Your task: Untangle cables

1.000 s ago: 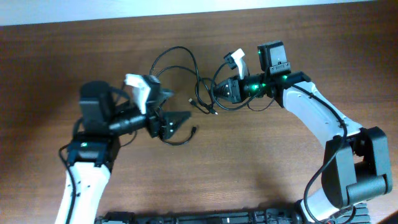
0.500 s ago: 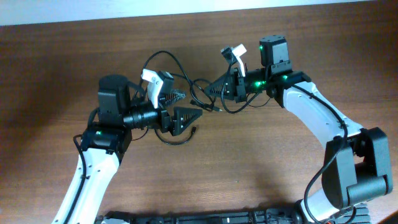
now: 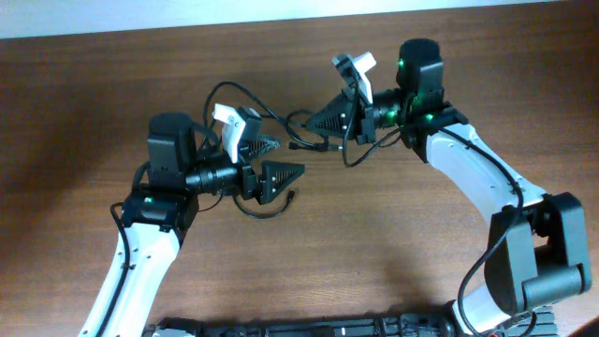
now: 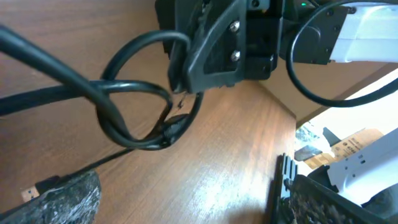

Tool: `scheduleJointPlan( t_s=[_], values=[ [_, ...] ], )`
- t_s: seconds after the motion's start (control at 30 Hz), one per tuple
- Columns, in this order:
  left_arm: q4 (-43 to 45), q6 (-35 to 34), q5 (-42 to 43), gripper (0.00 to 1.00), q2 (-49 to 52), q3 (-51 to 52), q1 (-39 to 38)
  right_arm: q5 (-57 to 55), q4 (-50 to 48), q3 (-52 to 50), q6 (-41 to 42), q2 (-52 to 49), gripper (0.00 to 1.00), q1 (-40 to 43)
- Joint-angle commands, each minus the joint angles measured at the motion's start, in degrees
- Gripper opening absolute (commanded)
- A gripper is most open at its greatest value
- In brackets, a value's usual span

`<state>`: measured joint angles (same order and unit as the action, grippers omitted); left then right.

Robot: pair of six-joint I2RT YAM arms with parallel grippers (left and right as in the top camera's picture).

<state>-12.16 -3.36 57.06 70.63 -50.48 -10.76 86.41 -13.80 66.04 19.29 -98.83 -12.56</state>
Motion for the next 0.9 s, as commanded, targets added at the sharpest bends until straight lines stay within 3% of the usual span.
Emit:
scheduleJointPlan(
  t_s=[0.0,0.03,0.2,0.23,0.3,0.33,0.4,0.43,0.57,0.67,0.7,0.87],
  values=[
    [2.0,-1.8,1.0,0.95,0.2,-0.5,-0.4,1.4,-4.6,0.6,7.9,1.4,0.04,-1.7],
    [3.3,-1.8,1.8,0.93,0.2,-0.5,-0.9,1.4,-4.8,0.6,7.9,1.4,0.04,-2.3],
    [6.5,-1.8,1.9,0.52,0.2,-0.5,-2.4,1.1,-4.7,0.6,7.8,1.4,0.04,-2.8],
    [6.6,-1.8,1.9,0.51,0.2,-0.5,-2.4,0.6,-4.7,0.6,7.8,1.4,0.04,-2.8],
    [6.5,-1.8,1.9,0.54,0.2,-0.5,-2.4,-1.2,-4.7,0.6,7.8,1.4,0.04,-2.7],
    [6.1,-1.9,1.9,0.65,0.2,-0.5,-2.4,-1.9,-4.7,0.6,7.8,1.4,0.04,-2.7],
    [5.9,-1.8,1.9,0.73,0.2,-0.5,-2.4,-3.0,-4.7,0.6,7.8,1.4,0.04,-2.7],
    [5.9,-1.8,1.9,0.81,0.2,-0.5,-2.4,-3.1,-4.7,0.6,7.8,1.4,0.04,-2.3],
    [5.9,-1.8,1.9,0.81,0.2,-0.5,-2.4,-3.0,-4.7,0.6,7.8,1.4,0.04,1.2],
    [5.9,-1.8,1.9,0.65,0.2,-0.5,-2.4,-3.1,-4.7,0.6,7.8,1.4,0.04,1.7],
    [5.9,-1.8,1.9,0.64,0.2,-0.5,-2.4,-3.1,-4.7,0.6,7.8,1.4,0.04,1.6],
    [6.0,-1.8,1.0,0.71,0.2,-0.5,-2.4,-2.1,-4.7,0.6,8.7,1.4,0.04,1.2]
  ],
)
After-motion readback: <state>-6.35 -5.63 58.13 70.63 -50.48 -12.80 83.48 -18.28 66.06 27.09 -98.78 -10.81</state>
